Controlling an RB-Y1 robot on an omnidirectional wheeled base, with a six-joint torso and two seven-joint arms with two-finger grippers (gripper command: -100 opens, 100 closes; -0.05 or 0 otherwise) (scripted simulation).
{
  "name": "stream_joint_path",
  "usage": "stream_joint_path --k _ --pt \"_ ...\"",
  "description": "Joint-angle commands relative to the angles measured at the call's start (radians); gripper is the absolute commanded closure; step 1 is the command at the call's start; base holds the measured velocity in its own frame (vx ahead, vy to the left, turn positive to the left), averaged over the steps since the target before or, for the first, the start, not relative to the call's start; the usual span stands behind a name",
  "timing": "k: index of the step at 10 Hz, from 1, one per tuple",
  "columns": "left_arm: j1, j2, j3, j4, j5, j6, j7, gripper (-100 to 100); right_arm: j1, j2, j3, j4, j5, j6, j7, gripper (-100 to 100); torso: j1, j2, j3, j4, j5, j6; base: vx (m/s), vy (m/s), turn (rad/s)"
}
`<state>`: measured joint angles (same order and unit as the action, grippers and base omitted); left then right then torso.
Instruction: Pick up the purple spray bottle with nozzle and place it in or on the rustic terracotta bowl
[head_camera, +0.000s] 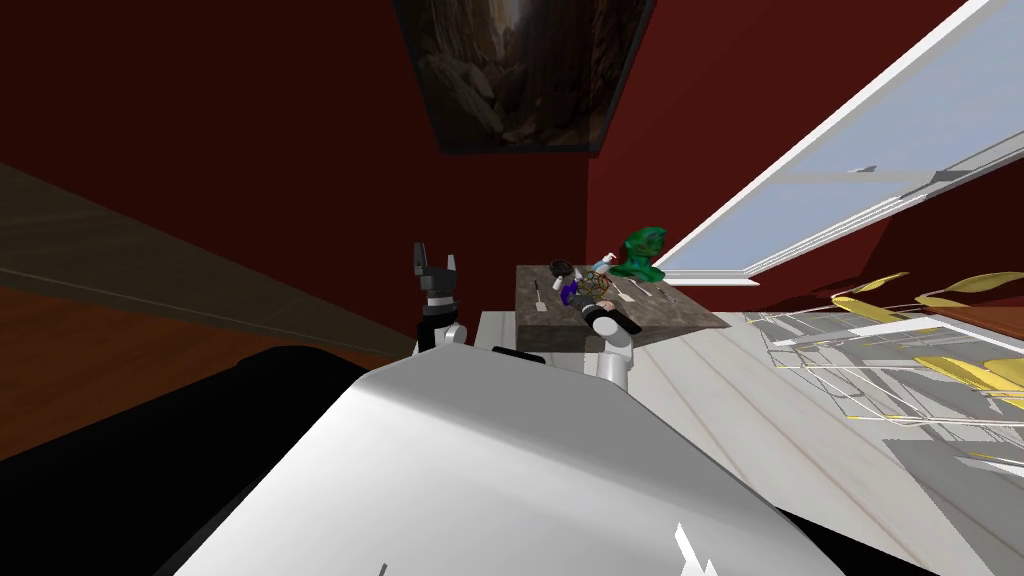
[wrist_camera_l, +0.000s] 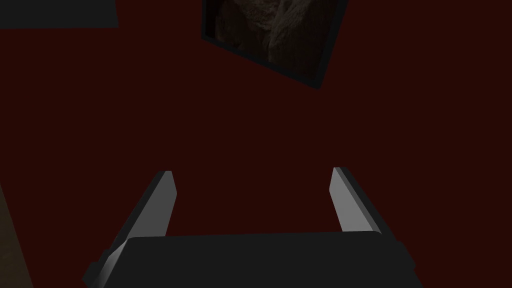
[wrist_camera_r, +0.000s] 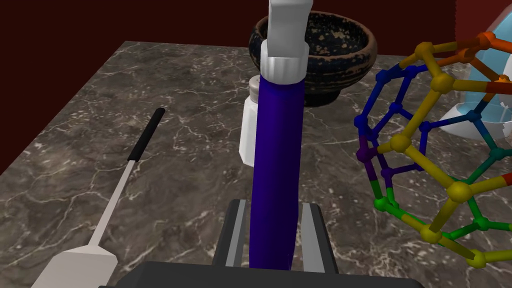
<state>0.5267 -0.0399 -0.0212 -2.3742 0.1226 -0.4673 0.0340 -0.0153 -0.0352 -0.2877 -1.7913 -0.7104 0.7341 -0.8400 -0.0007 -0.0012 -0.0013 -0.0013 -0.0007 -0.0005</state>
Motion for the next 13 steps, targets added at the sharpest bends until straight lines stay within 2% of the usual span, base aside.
stream_joint_path --k 1,7,10,11,13 --pt "0.000 0.000 0.000 0.000 0.000 0.000 0.000 0 -0.009 -0.034 0.000 -0.003 -0.001 -0.007 -0.010 100 0.000 0.000 0.000 0.000 0.000 0.000 -0.047 0.020 0.020" --pt "0.000 0.000 0.000 0.000 0.000 0.000 0.000 0 -0.082 -0.151 -0.012 0.012 0.010 -0.048 -0.079 100 0.006 0.011 0.007 0.004 0.003 0.000 -0.144 0.056 0.059" --pt "0.000 0.000 0.000 0.000 0.000 0.000 0.000 0 -0.151 -0.229 -0.037 0.055 0.032 -0.074 -0.139 100 0.008 0.015 0.009 0.005 0.004 -0.001 -0.184 0.064 0.173" --pt "0.000 0.000 0.000 0.000 0.000 0.000 0.000 0 -0.151 -0.229 -0.037 0.055 0.032 -0.074 -0.139 100 0.007 0.016 0.010 0.005 0.004 0.000 -0.117 0.023 0.058" --pt "0.000 0.000 0.000 0.000 0.000 0.000 0.000 0 -0.192 -0.271 -0.057 0.091 0.050 -0.084 -0.172 100 0.003 0.009 0.007 0.004 0.003 0.001 -0.081 0.016 0.147"
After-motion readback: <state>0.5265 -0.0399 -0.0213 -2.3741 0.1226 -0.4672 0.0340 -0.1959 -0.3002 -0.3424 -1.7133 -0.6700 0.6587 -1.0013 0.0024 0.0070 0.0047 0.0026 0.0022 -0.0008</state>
